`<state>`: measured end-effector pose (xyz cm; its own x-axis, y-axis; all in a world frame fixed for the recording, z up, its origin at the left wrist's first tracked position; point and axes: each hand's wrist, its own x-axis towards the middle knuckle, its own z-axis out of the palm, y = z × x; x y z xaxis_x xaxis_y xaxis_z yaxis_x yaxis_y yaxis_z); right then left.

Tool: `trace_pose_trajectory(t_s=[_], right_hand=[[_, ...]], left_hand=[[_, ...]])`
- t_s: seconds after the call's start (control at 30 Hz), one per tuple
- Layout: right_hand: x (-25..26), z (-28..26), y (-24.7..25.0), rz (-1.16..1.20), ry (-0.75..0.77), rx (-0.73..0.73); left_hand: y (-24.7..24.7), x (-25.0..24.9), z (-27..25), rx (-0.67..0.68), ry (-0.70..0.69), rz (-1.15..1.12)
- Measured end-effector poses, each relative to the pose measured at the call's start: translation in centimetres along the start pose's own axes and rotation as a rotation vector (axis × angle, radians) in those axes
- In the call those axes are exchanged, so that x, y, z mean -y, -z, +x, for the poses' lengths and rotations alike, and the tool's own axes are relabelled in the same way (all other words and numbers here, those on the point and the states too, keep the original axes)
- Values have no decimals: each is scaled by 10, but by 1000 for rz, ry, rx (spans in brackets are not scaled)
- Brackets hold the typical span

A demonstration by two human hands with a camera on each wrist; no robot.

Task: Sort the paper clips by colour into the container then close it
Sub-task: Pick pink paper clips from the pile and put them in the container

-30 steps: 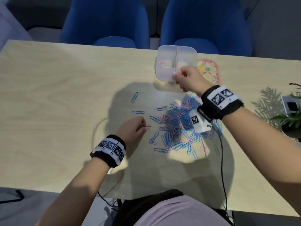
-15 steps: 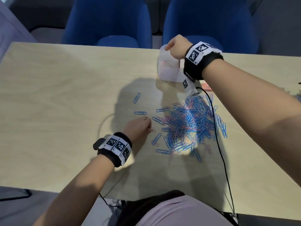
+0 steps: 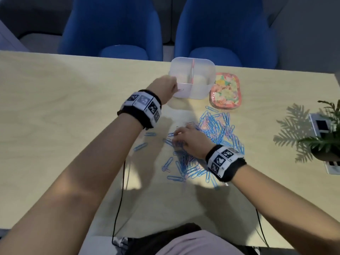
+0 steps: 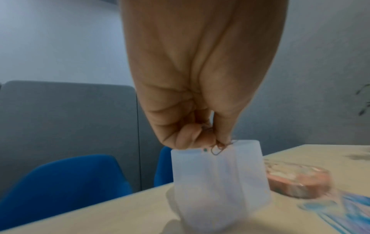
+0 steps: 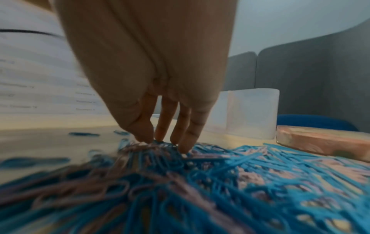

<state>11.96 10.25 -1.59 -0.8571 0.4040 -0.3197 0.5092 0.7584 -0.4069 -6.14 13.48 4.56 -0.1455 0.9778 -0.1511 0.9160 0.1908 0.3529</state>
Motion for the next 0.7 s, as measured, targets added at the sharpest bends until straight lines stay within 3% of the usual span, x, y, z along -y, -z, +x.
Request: trace_pose_trajectory(t_s=[0.17,0.37,0.47,0.57,0.63,0.7], right_hand=[[-1,-13,-12,-80,-34,-51],[-15,-22,-13,55,-107,-118],[-21,-26,-9,349,-180,-268],[-26,-29,-2,684,-297,-401],[-31,-29,2,943,-365,-394],[-36,-29,5,1250,-422,-399]], left_hand=[[18,-22,54,-79,21,60],[6,-22,70,49,25,176],[7,-21,55,-51,-10,154],[-1,-14,21,-224,-153,91],[-16,-8,-8,-133,-199,10],[-35,-4,-35,61,-195,-36]])
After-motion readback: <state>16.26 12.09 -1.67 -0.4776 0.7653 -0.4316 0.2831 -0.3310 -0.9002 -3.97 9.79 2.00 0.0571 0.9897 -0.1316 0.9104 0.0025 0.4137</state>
